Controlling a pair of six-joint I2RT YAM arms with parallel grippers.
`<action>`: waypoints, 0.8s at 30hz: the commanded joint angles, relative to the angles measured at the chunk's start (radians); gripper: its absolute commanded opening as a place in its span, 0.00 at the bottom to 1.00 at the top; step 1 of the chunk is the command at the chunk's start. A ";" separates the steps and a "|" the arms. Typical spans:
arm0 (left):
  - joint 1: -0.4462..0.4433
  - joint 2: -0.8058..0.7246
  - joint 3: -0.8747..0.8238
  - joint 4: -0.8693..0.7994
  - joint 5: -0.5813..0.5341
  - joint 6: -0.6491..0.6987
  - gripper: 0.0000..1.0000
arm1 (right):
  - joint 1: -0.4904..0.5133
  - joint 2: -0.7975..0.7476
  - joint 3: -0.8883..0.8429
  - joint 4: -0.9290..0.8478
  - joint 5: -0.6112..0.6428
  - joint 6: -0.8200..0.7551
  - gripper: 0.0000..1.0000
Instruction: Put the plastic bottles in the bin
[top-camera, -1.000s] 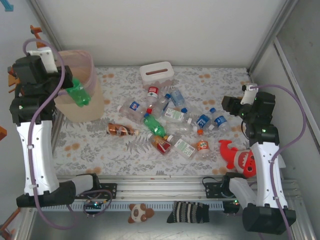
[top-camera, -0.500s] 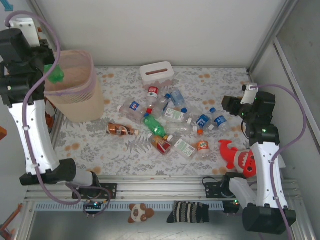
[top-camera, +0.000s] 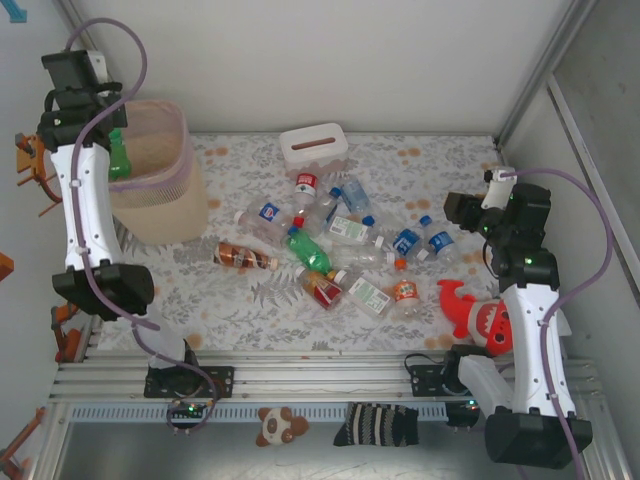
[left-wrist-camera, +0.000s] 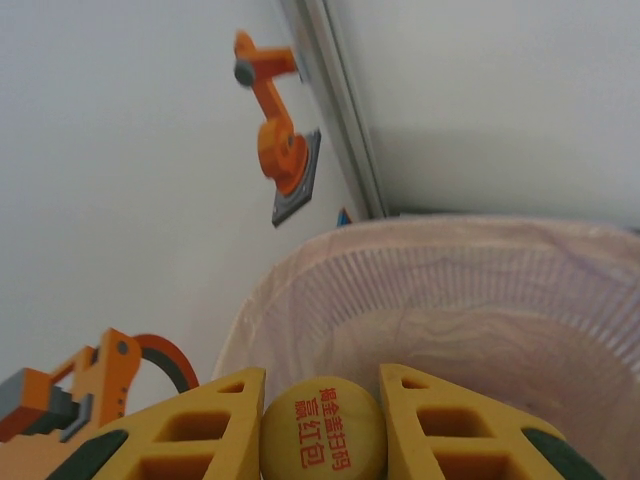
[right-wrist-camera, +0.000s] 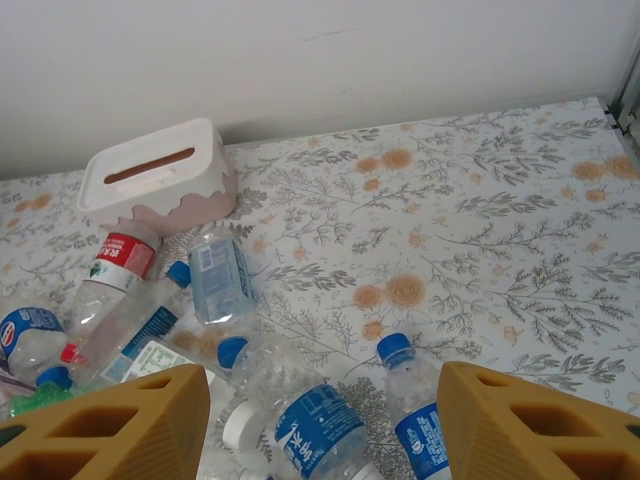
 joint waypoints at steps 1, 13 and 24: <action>0.035 0.047 -0.023 -0.062 -0.033 -0.015 0.15 | 0.008 0.007 0.032 -0.008 0.013 -0.016 0.61; 0.063 0.242 -0.054 -0.197 0.033 -0.061 0.22 | 0.008 0.026 0.036 -0.007 0.008 -0.022 0.61; 0.063 0.322 -0.126 -0.192 0.020 -0.068 0.34 | 0.007 0.031 0.037 -0.006 0.008 -0.023 0.61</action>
